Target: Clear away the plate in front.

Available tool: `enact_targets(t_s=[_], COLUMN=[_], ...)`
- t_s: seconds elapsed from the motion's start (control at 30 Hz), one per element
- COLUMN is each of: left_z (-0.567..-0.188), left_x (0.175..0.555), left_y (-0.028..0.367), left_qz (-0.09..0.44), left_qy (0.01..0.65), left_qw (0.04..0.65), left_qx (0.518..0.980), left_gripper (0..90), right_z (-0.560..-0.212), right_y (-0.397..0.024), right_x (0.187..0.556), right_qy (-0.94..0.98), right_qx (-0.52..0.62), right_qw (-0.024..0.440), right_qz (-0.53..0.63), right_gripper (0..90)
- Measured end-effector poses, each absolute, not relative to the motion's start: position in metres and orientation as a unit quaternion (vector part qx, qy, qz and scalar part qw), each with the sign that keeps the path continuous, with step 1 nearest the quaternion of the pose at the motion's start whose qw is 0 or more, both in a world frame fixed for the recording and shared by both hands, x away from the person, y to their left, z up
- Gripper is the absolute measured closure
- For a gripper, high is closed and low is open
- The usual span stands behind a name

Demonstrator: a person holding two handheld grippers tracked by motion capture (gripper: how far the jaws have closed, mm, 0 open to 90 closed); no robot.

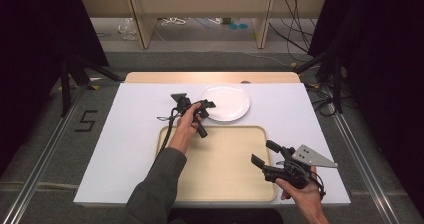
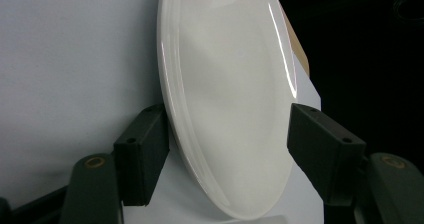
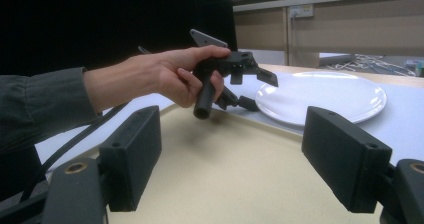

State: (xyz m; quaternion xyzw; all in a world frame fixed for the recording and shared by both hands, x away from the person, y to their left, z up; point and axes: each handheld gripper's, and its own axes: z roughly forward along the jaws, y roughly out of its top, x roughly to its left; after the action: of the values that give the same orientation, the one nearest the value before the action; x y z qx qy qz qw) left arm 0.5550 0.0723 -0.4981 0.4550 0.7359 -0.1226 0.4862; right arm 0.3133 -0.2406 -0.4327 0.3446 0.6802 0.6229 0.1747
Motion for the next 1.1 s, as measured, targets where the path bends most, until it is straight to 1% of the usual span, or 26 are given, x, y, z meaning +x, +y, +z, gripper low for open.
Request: enact_targets(t_s=[0.33, 0.43, 0.5, 0.57, 0.6, 0.7, 0.8, 0.83, 0.9, 0.93, 0.97, 1.0, 1.07, 1.1], left_z=[-0.5000, -0.4998, -0.5008, -0.5007, -0.5007, -0.4993, -0.5015, -0.5010, -0.5015, -0.5016, -0.5014, -0.5016, -0.5035, -0.5049], left_x=[0.5586, 0.5574, 0.5572, 0.5570, 0.5569, 0.5557, 0.5565, 0.5560, 0.5552, 0.5549, 0.5549, 0.5545, 0.5527, 0.5531], left_y=[0.0706, 0.0716, 0.0695, 0.0698, 0.0693, 0.0695, 0.0704, 0.0716, 0.0708, 0.0702, 0.0695, 0.0697, 0.0719, 0.0719], left_qz=[-0.112, -0.108, -0.104, -0.104, -0.102, -0.096, -0.104, -0.106, -0.102, -0.098, -0.095, -0.093, -0.091, -0.090], left_qy=[0.745, 0.744, 0.742, 0.745, 0.746, 0.754, 0.759, 0.762, 0.764, 0.765, 0.769, 0.770, 0.769, 0.771], left_qw=[0.493, 0.484, 0.495, 0.491, 0.490, 0.476, 0.484, 0.474, 0.474, 0.473, 0.471, 0.469, 0.464, 0.468], left_qx=[0.436, 0.448, 0.441, 0.440, 0.439, 0.442, 0.424, 0.428, 0.426, 0.426, 0.421, 0.422, 0.431, 0.422], left_gripper=[38.8, 39.9, 40.2, 40.8, 43.0, 45.2, 48.3, 52.7, 53.7, 57.2, 57.2, 59.6, 67.1, 70.1], right_z=[-0.4323, -0.4330, -0.4329, -0.4324, -0.4346, -0.4340, -0.4339, -0.4334, -0.4338, -0.4339, -0.4339, -0.4344, -0.4338, -0.4340], right_y=[-0.2412, -0.2407, -0.2406, -0.2414, -0.2400, -0.2403, -0.2407, -0.2421, -0.2418, -0.2428, -0.2428, -0.2423, -0.2421, -0.2416], right_x=[0.3128, 0.3129, 0.3128, 0.3129, 0.3151, 0.3144, 0.3142, 0.3144, 0.3152, 0.3146, 0.3146, 0.3147, 0.3144, 0.3147], right_qy=[0.681, 0.681, 0.681, 0.687, 0.681, 0.685, 0.686, 0.689, 0.685, 0.689, 0.689, 0.685, 0.683, 0.680], right_qx=[0.346, 0.348, 0.349, 0.349, 0.345, 0.351, 0.352, 0.349, 0.348, 0.353, 0.353, 0.352, 0.351, 0.349], right_qw=[0.170, 0.168, 0.166, 0.167, 0.167, 0.161, 0.159, 0.162, 0.164, 0.161, 0.161, 0.159, 0.160, 0.160], right_qz=[0.623, 0.622, 0.622, 0.615, 0.624, 0.617, 0.617, 0.614, 0.619, 0.612, 0.612, 0.617, 0.620, 0.624], right_gripper=[25.1, 25.2, 25.2, 25.3, 25.3, 25.4, 25.4, 25.4, 25.4, 25.4, 25.4, 25.4, 25.5, 25.5])
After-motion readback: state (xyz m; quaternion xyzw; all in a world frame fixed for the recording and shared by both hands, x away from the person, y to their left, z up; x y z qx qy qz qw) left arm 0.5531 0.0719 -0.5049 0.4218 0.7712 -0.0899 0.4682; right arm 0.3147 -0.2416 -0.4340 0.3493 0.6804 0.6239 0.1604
